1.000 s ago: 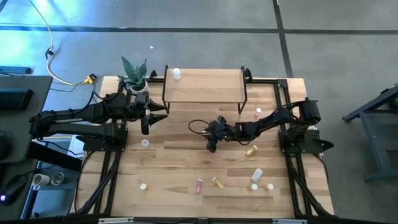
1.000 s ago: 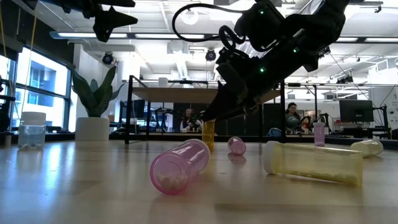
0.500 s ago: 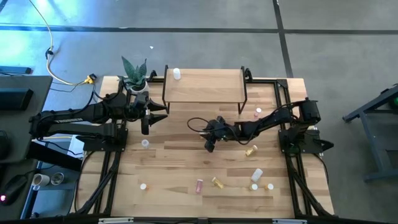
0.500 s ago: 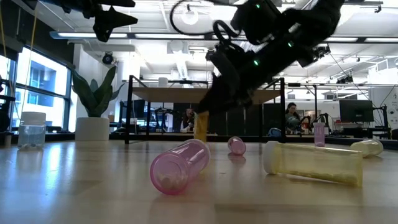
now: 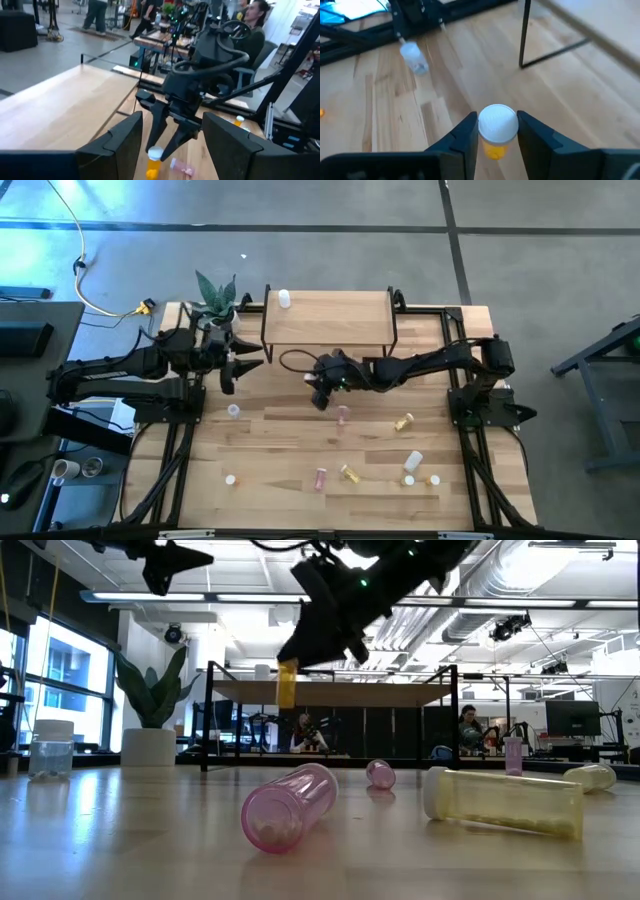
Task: Pick and place medicine bottles onto shelf by color
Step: Put the top center orange pill bottle on the shelf
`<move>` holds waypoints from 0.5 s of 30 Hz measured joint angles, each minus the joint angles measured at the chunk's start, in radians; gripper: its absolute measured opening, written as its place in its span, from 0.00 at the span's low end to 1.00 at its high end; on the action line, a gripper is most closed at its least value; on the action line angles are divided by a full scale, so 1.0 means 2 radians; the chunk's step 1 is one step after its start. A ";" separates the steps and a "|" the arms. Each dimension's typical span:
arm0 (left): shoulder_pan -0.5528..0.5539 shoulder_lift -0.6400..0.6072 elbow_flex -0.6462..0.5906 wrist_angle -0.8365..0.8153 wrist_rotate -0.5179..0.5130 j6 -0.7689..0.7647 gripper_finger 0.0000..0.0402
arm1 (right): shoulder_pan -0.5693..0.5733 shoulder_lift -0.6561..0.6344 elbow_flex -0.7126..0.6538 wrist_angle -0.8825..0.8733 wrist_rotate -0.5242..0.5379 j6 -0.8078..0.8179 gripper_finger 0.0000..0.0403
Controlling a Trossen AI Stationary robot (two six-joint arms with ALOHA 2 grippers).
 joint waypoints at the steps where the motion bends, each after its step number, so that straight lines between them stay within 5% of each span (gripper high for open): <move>1: 0.000 -0.005 0.000 0.000 0.000 0.002 0.49 | -0.003 0.000 0.008 -0.004 -0.001 -0.006 0.26; 15: 0.000 -0.048 0.000 0.000 -0.033 0.003 0.49 | -0.059 0.000 0.084 -0.018 -0.009 -0.067 0.26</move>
